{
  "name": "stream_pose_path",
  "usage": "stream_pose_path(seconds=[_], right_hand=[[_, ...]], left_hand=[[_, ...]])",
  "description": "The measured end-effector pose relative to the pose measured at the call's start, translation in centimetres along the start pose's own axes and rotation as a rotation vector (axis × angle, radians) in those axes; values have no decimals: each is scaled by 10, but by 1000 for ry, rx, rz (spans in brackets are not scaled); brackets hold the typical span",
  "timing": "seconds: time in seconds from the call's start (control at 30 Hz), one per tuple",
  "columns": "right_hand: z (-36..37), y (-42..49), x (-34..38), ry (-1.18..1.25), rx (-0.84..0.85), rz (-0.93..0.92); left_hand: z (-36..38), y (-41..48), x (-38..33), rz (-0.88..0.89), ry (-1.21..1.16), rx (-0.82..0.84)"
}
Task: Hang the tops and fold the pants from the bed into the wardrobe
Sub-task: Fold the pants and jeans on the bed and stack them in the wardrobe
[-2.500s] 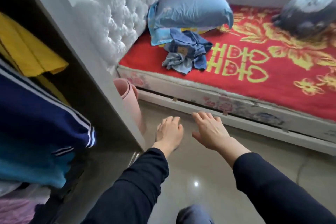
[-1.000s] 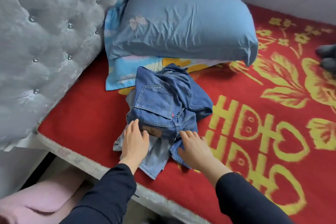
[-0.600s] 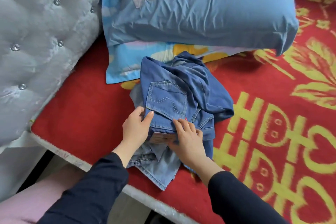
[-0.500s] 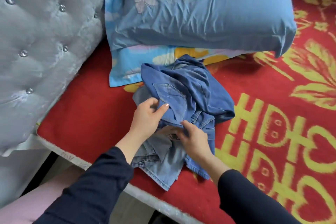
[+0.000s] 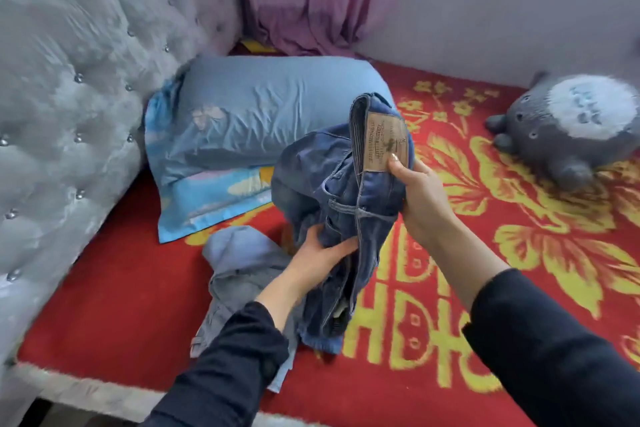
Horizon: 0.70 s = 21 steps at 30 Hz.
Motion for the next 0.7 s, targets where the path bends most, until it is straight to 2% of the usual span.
stream_pose_path(seconds=[0.1, 0.23, 0.33, 0.43, 0.5, 0.57, 0.7], right_hand=[[-36, -25, 36, 11, -65, -66], [-101, -62, 71, 106, -215, -137], [-154, -87, 96, 195, -306, -181], [-212, -105, 122, 284, -315, -260], [-261, -116, 134, 327, -341, -292], [-318, -129, 142, 318, -375, -307], [-437, -157, 128, 206, -527, -219]], left_hand=[[41, -21, -9, -21, 38, 146], [103, -48, -6, -4, 337, 319], [160, -59, 6, 34, 446, 322], [221, -76, 7, 64, 557, 334], [255, -86, -5, 73, 485, 245], [284, -92, -24, 94, 306, 166], [323, -96, -82, 215, -2, 3]])
Point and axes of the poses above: each hand's wrist, its own y-axis towards the middle knuckle, its own z-axis out of the palm, x = y × z, the point moved 4 cm from there along y, towards the middle knuckle, and after that the axes turned 5 degrees about -y, right-handed, at the moved point
